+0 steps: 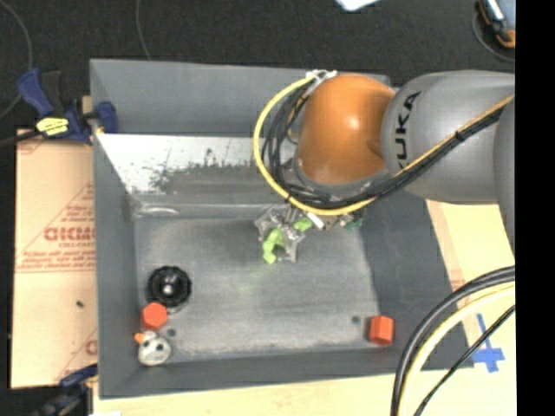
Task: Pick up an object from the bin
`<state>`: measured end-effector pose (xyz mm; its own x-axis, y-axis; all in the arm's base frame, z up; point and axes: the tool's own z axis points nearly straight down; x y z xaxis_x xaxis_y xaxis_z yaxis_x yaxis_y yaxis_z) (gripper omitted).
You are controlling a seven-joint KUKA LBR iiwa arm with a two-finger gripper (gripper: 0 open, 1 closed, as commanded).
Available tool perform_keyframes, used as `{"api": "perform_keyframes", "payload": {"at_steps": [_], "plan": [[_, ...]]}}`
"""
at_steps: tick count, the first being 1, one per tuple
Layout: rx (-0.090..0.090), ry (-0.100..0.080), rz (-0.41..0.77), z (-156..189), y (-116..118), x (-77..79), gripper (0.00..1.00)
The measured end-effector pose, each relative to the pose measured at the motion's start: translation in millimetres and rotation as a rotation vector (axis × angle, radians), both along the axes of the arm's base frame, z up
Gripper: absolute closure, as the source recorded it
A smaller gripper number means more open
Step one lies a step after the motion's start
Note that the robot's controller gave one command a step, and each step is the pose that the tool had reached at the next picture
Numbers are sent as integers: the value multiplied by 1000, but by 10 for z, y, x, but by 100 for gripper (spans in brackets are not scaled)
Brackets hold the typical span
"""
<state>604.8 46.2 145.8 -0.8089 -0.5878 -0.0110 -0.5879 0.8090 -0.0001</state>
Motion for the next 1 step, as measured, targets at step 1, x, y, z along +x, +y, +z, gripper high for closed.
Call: {"api": "perform_keyframes", "payload": {"at_steps": [1], "plan": [[0, -7, -1, 130, -3, 13, 100]]}}
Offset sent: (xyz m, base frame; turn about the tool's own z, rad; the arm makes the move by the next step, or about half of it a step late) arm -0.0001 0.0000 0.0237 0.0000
